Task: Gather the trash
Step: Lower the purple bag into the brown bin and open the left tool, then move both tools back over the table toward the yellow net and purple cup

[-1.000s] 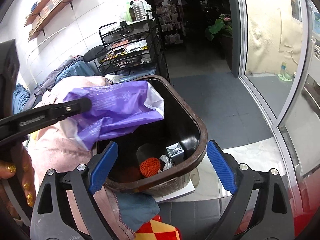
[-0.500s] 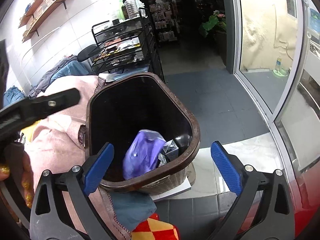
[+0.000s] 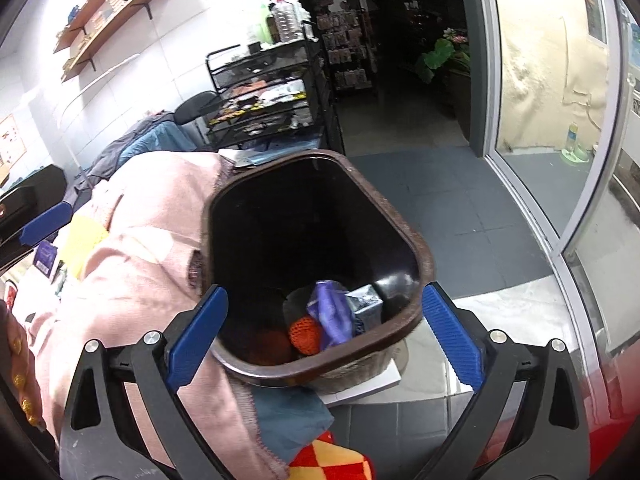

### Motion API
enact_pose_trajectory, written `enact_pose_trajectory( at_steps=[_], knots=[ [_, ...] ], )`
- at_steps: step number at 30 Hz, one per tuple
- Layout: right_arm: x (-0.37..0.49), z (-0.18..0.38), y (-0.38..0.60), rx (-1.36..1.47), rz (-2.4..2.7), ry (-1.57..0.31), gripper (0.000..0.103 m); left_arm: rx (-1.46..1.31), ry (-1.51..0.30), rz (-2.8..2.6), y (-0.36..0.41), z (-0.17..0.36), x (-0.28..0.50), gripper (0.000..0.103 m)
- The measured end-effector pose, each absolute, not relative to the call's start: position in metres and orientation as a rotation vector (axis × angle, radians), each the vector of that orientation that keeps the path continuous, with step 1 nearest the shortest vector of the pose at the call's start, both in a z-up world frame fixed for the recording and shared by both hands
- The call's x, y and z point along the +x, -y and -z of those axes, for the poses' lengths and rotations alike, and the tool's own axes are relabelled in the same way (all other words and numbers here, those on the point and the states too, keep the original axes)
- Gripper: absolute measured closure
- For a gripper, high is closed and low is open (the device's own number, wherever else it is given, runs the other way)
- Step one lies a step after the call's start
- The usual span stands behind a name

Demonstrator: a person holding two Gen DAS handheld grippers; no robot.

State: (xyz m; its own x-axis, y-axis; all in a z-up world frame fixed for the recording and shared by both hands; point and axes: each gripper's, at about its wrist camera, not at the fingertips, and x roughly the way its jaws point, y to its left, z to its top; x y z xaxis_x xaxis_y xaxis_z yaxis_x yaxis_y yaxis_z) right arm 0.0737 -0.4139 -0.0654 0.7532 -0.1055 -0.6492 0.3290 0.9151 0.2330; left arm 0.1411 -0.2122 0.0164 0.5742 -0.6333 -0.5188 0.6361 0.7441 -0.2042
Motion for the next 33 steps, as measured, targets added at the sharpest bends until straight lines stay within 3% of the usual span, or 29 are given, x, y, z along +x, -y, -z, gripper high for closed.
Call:
enact_pose_trajectory(
  at_steps=[10,33],
  knots=[
    [0.085,0.045,0.364,0.299,0.136,-0.652,0.007,0.014,-0.545,0.644,0.157,-0.018,0.128,0.006],
    [0.142,0.017,0.221,0.138,-0.198,-0.683,0.006,0.053,-0.595,0.250,-0.005,0.016,0.126,0.006]
  ],
)
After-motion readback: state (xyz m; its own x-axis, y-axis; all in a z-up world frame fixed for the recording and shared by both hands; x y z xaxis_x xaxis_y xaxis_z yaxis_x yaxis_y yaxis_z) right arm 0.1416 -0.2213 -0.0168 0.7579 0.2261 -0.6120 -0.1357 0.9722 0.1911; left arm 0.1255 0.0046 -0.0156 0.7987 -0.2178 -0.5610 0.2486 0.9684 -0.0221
